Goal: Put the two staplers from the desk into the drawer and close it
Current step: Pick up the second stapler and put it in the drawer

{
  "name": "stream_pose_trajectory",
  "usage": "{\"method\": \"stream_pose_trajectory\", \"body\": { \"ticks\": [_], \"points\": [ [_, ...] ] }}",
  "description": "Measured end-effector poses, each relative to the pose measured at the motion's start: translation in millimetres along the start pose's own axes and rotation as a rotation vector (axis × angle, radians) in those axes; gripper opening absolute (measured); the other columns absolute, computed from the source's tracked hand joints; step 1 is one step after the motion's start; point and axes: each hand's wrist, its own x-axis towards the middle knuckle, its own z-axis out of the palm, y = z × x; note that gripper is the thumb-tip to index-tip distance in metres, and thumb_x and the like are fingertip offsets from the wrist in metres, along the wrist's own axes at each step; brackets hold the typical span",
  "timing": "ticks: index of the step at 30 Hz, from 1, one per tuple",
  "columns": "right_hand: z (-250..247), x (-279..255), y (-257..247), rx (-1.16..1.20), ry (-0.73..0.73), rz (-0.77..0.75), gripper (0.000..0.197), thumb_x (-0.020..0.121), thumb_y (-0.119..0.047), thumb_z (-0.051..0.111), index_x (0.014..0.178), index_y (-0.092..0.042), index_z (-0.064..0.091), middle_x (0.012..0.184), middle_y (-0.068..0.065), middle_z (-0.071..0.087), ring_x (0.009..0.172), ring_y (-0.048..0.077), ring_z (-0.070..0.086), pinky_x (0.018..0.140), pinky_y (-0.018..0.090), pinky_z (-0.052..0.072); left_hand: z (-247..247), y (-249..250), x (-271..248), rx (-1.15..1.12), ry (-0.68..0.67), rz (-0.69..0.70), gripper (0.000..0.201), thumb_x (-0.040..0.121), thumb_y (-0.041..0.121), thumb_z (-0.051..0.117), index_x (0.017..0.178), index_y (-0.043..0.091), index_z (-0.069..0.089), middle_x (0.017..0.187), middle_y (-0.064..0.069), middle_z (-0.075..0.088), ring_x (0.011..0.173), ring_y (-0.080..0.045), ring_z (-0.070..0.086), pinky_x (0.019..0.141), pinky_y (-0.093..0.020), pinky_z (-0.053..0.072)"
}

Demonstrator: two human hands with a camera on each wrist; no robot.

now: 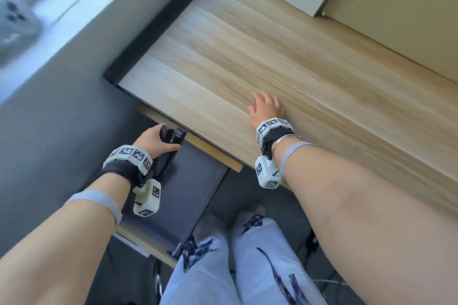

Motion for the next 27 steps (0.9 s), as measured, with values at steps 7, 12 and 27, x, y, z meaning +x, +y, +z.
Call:
{"method": "stream_pose_trajectory", "body": {
  "ticks": [7, 12, 27],
  "points": [
    [30.6, -6.7, 8.8, -0.097, 0.017, 0.047, 0.055, 0.100, -0.035, 0.029, 0.150, -0.045, 0.007, 0.162, -0.019, -0.001, 0.152, 0.021, -0.004, 0.121, 0.048, 0.002, 50.7, -55.5, 12.2, 0.079, -0.057, -0.145, 0.044, 0.072, 0.018, 0.075, 0.114, 0.012, 0.062, 0.113, -0.012, 0.068, 0.107, -0.029, 0.062, 0.086, -0.028, 0.044],
    [40.7, -5.7, 15.0, -0.146, 0.089, 0.033, 0.055, 0.100, -0.037, 0.025, 0.150, -0.045, 0.003, 0.162, -0.019, -0.002, 0.152, 0.019, -0.003, 0.121, 0.046, 0.001, 101.8, -83.4, 38.1, 0.234, -0.110, -0.259, 0.030, 0.077, 0.020, 0.058, 0.106, 0.012, 0.061, 0.111, -0.015, 0.069, 0.109, -0.034, 0.061, 0.096, -0.033, 0.045],
    [52.5, -4.1, 16.6, -0.216, 0.212, 0.022, 0.056, 0.098, -0.038, 0.027, 0.150, -0.045, 0.006, 0.162, -0.016, 0.003, 0.152, 0.022, 0.002, 0.121, 0.047, 0.005, 170.7, -104.5, 96.4, 0.289, -0.214, -0.316, 0.055, 0.078, 0.007, 0.065, 0.128, 0.004, 0.043, 0.126, -0.025, 0.056, 0.116, -0.038, 0.056, 0.092, -0.038, 0.047]
  ]
}}
